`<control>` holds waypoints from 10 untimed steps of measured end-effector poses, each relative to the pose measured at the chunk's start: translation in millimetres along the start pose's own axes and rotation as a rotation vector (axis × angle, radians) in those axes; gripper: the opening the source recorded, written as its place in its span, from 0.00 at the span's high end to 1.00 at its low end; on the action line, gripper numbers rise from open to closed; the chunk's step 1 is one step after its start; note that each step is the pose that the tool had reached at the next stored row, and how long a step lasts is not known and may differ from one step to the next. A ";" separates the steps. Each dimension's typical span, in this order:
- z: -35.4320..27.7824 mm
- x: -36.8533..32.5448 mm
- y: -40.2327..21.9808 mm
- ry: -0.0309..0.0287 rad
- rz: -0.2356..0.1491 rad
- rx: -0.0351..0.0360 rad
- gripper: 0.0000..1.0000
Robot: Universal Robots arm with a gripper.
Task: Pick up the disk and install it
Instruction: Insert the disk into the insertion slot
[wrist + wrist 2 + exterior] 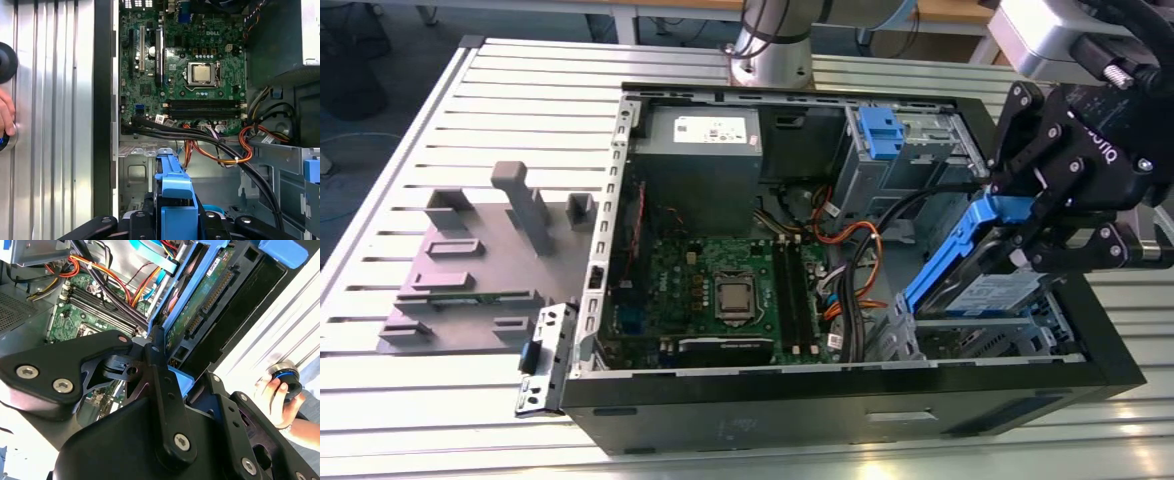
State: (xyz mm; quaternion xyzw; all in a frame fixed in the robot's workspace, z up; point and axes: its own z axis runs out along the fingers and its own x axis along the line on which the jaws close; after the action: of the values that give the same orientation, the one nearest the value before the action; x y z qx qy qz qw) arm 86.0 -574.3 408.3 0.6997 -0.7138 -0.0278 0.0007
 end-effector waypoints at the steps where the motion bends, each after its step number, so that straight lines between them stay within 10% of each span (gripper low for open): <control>1: 0.4 0.0 0.0 0.0000 0.000 0.0000 0.64; 10: 2.1 0.1 -0.1 0.0000 0.000 0.0000 0.64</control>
State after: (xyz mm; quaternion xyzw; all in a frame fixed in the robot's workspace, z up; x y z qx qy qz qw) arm 85.9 -574.3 406.2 0.6997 -0.7139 -0.0278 0.0007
